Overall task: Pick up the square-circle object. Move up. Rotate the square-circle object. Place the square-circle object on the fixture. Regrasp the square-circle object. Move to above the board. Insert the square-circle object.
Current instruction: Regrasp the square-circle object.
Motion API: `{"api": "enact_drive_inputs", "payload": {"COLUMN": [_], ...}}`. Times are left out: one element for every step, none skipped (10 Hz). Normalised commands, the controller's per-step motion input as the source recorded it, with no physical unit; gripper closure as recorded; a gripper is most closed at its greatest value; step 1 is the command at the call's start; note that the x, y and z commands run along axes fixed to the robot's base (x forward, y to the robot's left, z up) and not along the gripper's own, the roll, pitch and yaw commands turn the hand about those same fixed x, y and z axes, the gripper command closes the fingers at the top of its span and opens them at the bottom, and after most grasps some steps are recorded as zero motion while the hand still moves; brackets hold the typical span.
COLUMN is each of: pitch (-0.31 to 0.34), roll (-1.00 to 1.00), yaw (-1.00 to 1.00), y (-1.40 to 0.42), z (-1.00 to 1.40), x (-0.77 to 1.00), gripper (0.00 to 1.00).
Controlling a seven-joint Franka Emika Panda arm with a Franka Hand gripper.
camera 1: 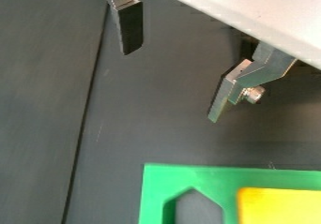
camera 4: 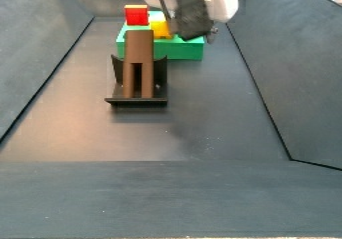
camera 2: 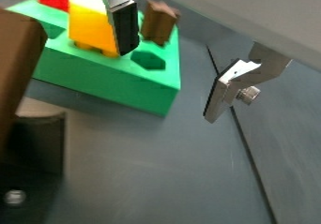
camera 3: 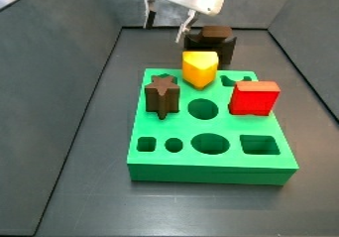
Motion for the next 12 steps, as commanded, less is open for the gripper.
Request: {"api": "enact_drive_inputs", "payload": {"pitch": [-0.287,-0.302,-0.333,-0.348,-0.356,-0.353,-0.344,-0.332,-0.288,-0.219,-0.106,-0.033], "roll": [0.74,0.73,0.72,0.71,0.7,0.68,0.67,0.67,0.65,0.63,0.49,0.4], "yaw": [-1.0,-1.0,-1.0,-1.0,-1.0,-1.0,-1.0,-1.0,-1.0,-0.99,-0.76,-0.61], "y": [0.02,0.01,-0.01,-0.01,-0.01,-0.01,-0.01,-0.01,0.0,-0.01,-0.01,-0.01], "z": [0.01,0.01,0.01,0.01,0.01,0.01,0.0,0.0,0.0,-0.01,-0.01,-0.01], "x": [-0.04,-0.04,-0.05,-0.06,-0.05,-0.05,-0.04,-0.04,-0.05,-0.04,-0.04,-0.04], "gripper": [0.0,0.0,0.0,0.0,0.0,0.0,0.0,0.0,0.0,0.0,0.0,0.0]}}
